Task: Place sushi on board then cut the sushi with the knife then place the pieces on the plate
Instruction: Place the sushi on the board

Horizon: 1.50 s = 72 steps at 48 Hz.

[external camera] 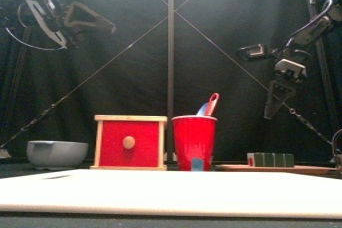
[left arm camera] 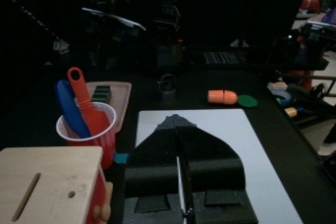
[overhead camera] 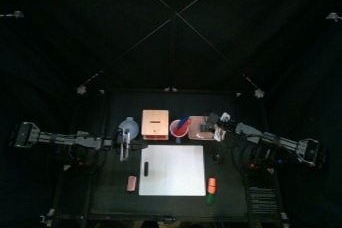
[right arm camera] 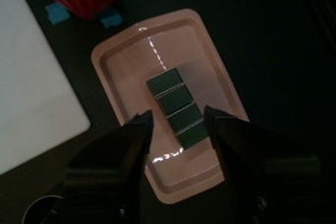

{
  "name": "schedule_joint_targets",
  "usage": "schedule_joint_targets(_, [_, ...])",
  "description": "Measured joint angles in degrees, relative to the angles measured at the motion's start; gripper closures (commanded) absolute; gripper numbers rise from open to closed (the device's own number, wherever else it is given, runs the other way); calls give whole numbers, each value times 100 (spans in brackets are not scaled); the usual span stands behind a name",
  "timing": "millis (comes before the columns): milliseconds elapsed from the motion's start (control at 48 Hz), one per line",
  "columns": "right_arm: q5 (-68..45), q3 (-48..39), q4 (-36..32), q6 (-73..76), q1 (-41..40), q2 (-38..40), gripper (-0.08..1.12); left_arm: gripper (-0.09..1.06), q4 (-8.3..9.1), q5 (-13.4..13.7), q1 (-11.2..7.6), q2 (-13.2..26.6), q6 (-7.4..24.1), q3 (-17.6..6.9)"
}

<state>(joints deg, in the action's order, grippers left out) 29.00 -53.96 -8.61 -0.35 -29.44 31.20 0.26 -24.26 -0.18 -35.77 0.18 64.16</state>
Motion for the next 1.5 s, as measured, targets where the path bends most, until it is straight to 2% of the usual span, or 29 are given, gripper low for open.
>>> schedule_joint_targets(146, [114, 123, -105, -457, 0, -360, 19, 98, 0, 0, 0, 0, 0, 0])
schedule_joint_targets(250, [132, 193, 53, -1107, -62, -624, 19, 98, 0, 9, 9, 0, 0, 0])
schedule_joint_targets(708, [158, 396, 1960, -3867, -1116, -1573, 19, 98, 0, 0, 185, 0, 0, 0])
schedule_joint_targets(812, [176, 439, 2171, -4157, -1187, -1802, 18, 98, -9, 0, 220, 9, -9, 0])
schedule_joint_targets(1083, [167, 598, 2224, -4219, -1257, -2382, 18, 98, -9, 0, 334, 9, 0, 0])
schedule_joint_targets(1333, [9, 615, 2162, -4228, -1274, -2672, 20, 98, -9, 0, 343, 0, 0, 9])
schedule_joint_targets(1500, [-44, 615, 2153, -4210, -1274, -2681, 30, 98, -18, 0, 343, 9, -9, 26])
